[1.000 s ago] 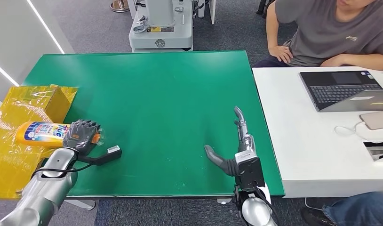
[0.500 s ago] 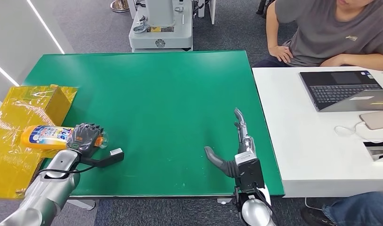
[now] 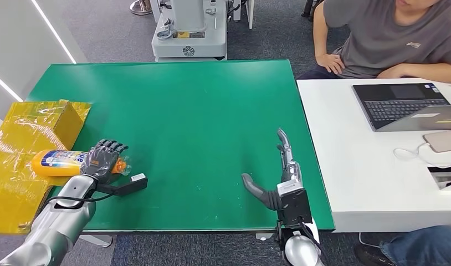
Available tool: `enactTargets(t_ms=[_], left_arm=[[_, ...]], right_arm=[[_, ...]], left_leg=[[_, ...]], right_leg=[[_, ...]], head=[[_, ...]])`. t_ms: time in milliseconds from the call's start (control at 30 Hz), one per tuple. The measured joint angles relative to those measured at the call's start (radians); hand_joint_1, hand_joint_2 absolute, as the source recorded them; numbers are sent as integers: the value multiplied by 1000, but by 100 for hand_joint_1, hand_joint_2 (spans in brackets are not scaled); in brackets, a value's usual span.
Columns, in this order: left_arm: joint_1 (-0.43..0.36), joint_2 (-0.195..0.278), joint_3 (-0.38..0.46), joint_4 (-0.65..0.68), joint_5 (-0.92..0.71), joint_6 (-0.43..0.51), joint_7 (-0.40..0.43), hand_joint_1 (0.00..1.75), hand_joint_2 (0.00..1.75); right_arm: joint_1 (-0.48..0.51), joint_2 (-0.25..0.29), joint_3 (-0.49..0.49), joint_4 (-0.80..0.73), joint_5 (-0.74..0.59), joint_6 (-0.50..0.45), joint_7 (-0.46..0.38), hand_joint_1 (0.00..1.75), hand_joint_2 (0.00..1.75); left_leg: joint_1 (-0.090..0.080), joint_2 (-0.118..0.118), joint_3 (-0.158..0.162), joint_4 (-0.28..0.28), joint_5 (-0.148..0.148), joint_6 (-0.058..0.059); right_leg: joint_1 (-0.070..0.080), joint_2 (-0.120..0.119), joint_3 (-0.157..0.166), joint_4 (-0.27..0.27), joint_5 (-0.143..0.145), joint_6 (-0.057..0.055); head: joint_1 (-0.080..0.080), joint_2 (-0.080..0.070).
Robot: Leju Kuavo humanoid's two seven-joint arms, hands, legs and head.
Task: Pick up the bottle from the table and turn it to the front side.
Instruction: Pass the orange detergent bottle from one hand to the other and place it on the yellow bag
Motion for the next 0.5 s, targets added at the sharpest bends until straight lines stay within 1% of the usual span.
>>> enactTargets(t_ms=[267, 500], left_arm=[[-8, -1, -5, 2, -1, 12, 2, 0, 175], [-6, 0, -5, 2, 3, 62, 1, 0, 175]], right_arm=[[0, 0, -5, 1, 0, -3, 0, 0, 175], [8, 0, -6, 0, 2, -9, 0, 0, 175]], left_leg=[[0, 0, 0, 0, 0, 0], [0, 0, 0, 0, 0, 0]], right_leg=[[0, 0, 0, 0, 0, 0], [0, 0, 0, 0, 0, 0]], head=[[0, 0], [0, 0]])
